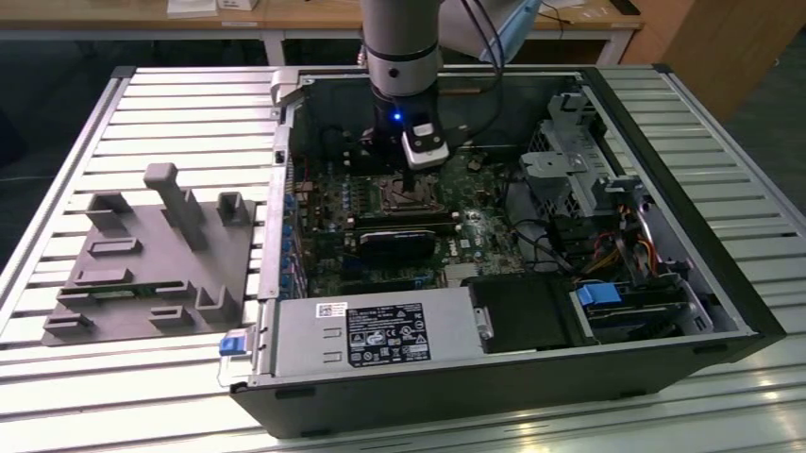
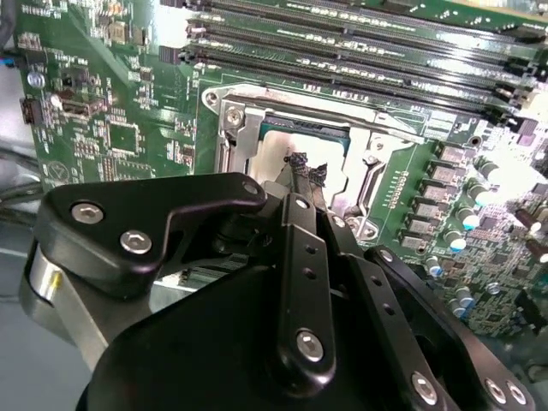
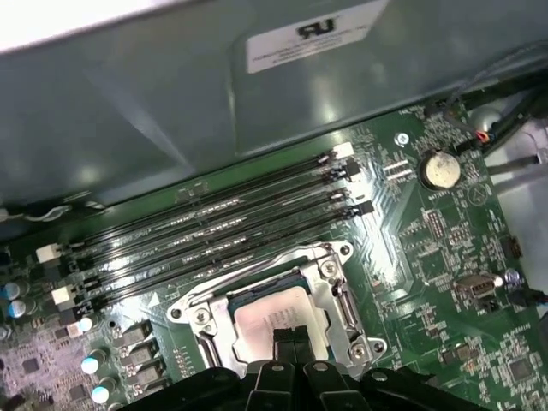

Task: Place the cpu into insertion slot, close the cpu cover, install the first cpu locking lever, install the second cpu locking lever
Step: 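Install the first cpu locking lever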

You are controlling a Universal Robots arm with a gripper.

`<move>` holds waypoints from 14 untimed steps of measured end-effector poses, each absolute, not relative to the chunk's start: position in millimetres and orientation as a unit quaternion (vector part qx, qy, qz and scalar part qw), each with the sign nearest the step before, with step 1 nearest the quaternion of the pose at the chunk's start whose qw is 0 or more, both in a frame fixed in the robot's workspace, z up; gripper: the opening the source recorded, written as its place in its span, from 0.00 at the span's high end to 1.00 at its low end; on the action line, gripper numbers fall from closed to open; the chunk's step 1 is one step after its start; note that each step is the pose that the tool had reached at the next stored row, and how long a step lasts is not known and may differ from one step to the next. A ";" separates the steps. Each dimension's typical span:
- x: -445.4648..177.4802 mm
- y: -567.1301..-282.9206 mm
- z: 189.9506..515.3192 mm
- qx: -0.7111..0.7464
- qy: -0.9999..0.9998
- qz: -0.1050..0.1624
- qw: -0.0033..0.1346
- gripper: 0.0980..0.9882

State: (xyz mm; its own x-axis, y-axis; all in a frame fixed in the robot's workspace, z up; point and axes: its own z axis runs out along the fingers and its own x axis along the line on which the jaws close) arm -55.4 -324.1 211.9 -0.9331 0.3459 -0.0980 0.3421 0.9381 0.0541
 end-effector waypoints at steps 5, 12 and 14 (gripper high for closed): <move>-55.5 -324.1 213.5 0.157 0.986 0.019 0.053 1.00; -55.4 -324.1 224.3 0.156 0.986 0.019 0.053 1.00; -55.4 -324.1 228.1 0.156 0.986 0.019 0.053 1.00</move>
State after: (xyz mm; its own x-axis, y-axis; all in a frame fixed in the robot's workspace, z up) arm -55.4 -324.1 228.1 -0.9455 0.3106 -0.0981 0.3066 0.9503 0.0538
